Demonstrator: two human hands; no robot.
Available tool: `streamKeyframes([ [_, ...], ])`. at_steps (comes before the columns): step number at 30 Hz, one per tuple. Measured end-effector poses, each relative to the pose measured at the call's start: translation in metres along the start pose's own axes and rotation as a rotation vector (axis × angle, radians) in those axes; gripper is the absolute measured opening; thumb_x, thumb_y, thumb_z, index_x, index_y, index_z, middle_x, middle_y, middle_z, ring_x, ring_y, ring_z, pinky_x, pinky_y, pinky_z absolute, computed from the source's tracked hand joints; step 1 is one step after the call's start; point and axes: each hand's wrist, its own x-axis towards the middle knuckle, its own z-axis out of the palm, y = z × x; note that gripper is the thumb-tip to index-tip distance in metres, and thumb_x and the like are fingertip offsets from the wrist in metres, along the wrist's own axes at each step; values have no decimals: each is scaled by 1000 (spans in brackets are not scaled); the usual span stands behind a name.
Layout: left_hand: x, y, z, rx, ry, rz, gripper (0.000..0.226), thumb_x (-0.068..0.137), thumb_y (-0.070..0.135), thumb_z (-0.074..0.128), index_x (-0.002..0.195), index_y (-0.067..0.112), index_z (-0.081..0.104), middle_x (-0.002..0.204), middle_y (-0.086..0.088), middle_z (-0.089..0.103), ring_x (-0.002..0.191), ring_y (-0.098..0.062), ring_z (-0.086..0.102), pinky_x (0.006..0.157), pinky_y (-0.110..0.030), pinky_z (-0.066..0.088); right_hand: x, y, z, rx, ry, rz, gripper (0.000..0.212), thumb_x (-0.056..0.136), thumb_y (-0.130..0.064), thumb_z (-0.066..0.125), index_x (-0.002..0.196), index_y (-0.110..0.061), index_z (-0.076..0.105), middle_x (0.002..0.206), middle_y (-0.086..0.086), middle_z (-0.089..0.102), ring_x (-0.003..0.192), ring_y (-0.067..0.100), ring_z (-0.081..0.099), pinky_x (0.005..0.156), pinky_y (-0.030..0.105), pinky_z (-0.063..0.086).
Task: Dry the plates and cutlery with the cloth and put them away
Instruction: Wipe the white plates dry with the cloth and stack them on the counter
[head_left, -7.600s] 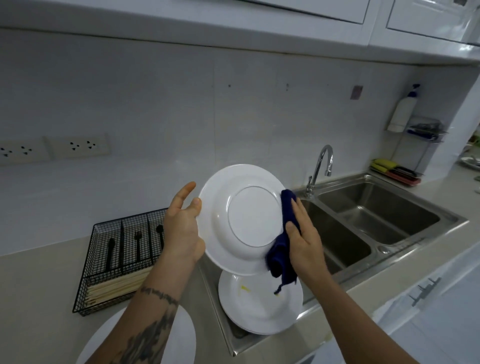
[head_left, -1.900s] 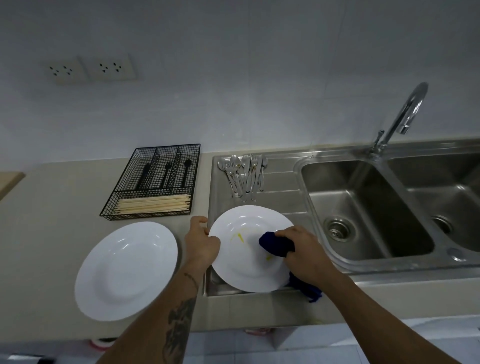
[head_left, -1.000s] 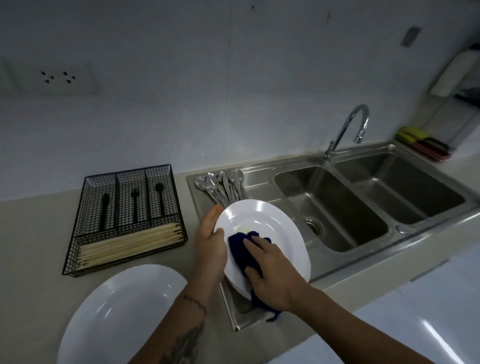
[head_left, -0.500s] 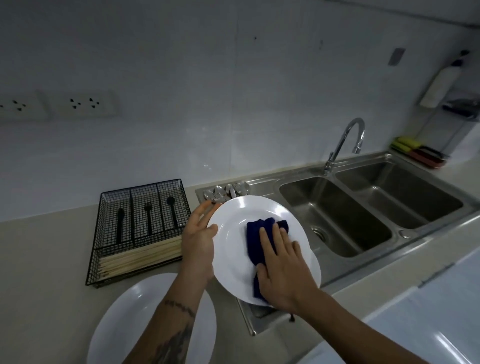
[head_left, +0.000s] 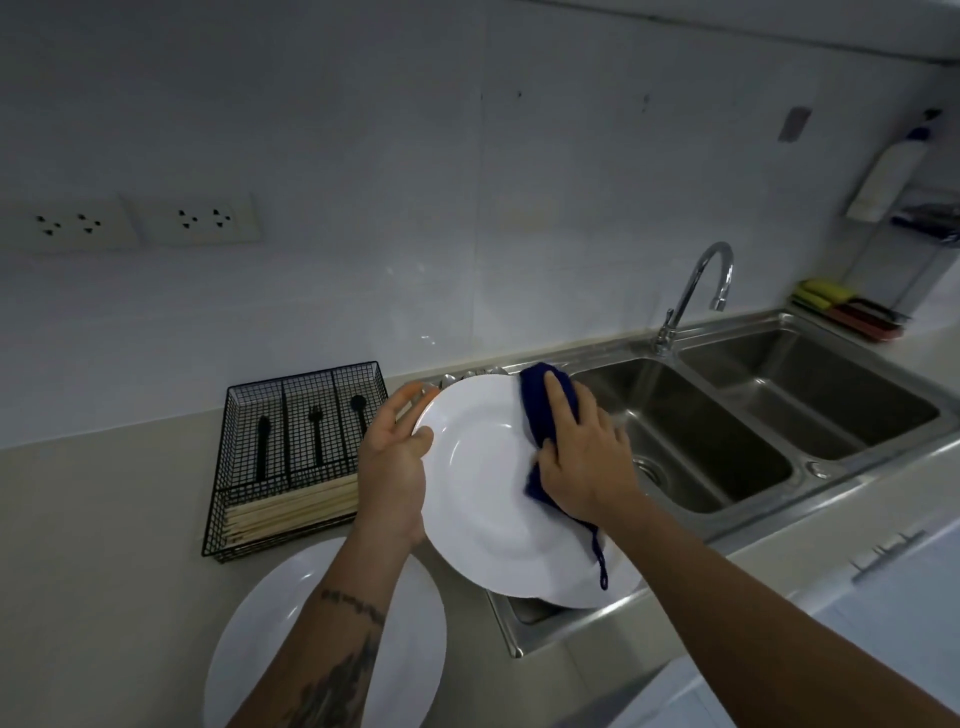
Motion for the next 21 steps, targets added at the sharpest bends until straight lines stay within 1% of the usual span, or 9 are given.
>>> streamKeyframes([
  [3, -6, -2, -1, 11, 34, 30, 53, 89, -14, 44, 114, 28, 64, 112, 12, 74, 106, -19, 68, 81, -38, 57, -6, 0, -3, 113, -27, 35, 75, 89, -29, 45, 150, -32, 1, 148, 11, 24, 124, 37, 39, 100, 53, 41],
  [6, -8, -8, -2, 10, -31, -11, 55, 91, -14, 42, 115, 30, 63, 119, 10, 70, 108, -21, 66, 82, -38, 55, 6, 7, -18, 219, -30, 26, 77, 85, -22, 50, 148, -36, 8, 133, 10, 31, 108, 35, 48, 90, 49, 48],
  [8, -1, -2, -3, 69, -149, 1, 55, 94, -13, 42, 124, 30, 59, 128, 6, 67, 116, -20, 64, 90, -39, 54, 15, 18, -34, 264, -25, -22, 77, 83, -21, 51, 147, -39, 13, 125, 6, 35, 98, 29, 52, 85, 45, 51],
  [11, 13, 14, 5, 218, -373, 10, 54, 98, -7, 44, 139, 27, 50, 134, 4, 64, 122, -18, 61, 102, -38, 50, 19, 30, -55, 307, -87, -132, 77, 83, -17, 53, 147, -42, 17, 121, -2, 36, 97, 19, 50, 86, 36, 49],
  [13, 15, 15, 12, 272, -475, -31, 56, 98, -7, 45, 142, 27, 49, 135, 8, 62, 124, -21, 60, 105, -42, 47, 16, 30, -64, 333, -100, -196, 77, 82, -16, 54, 147, -41, 20, 117, -6, 36, 97, 15, 47, 86, 30, 45],
  [16, 9, -1, 19, 340, -463, -42, 60, 96, -8, 48, 136, 36, 56, 136, 7, 62, 117, -26, 64, 98, -45, 52, 5, 34, -63, 314, -104, -211, 77, 83, -18, 55, 148, -40, 19, 116, -8, 34, 95, 12, 46, 81, 24, 41],
  [18, 4, -13, 24, 273, -442, -56, 61, 95, -11, 45, 130, 37, 58, 132, 9, 64, 113, -21, 66, 90, -37, 56, -3, 39, -59, 230, -91, -181, 76, 86, -23, 55, 150, -36, 16, 120, -3, 36, 94, 14, 46, 78, 24, 40],
  [19, 2, -18, 27, 234, -429, -64, 60, 95, -12, 44, 130, 35, 58, 130, 10, 65, 111, -18, 67, 85, -32, 58, -7, 41, -55, 160, -66, -159, 75, 87, -27, 54, 150, -33, 14, 125, 1, 37, 97, 16, 46, 80, 27, 42],
  [21, 2, -25, 34, 193, -371, -60, 59, 95, -13, 43, 134, 30, 56, 129, 10, 66, 111, -16, 68, 78, -27, 58, -14, 49, -44, -24, -12, -98, 77, 86, -34, 50, 151, -30, 9, 141, 9, 33, 117, 27, 42, 97, 39, 41],
])
